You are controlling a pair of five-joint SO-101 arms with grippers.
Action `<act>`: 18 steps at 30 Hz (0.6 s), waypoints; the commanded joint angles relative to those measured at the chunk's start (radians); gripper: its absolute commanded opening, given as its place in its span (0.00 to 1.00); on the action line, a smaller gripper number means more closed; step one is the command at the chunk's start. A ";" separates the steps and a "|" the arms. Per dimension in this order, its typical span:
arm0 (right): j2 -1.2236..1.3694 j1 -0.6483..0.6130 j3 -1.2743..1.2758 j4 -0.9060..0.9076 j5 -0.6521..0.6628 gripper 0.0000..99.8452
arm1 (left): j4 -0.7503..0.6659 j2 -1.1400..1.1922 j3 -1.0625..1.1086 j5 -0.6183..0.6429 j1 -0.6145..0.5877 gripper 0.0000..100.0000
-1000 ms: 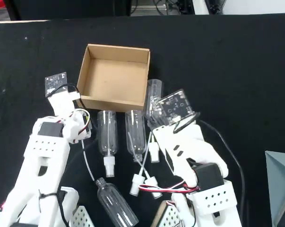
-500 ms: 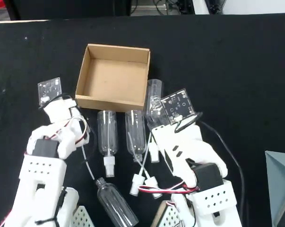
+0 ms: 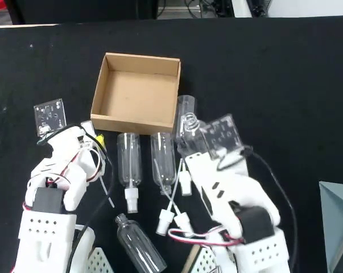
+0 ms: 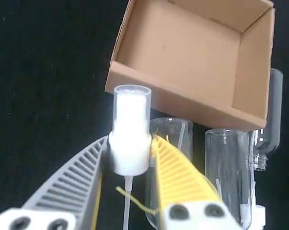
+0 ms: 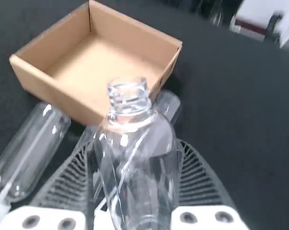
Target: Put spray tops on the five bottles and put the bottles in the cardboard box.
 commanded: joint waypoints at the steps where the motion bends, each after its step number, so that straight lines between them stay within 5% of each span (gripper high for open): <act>1: -0.120 -0.025 0.030 0.012 -0.005 0.07 | 0.000 -0.026 -0.031 0.011 -0.010 0.03; 18: -0.242 -0.098 0.120 -0.021 -0.002 0.07 | 0.002 -0.026 -0.165 0.044 -0.010 0.03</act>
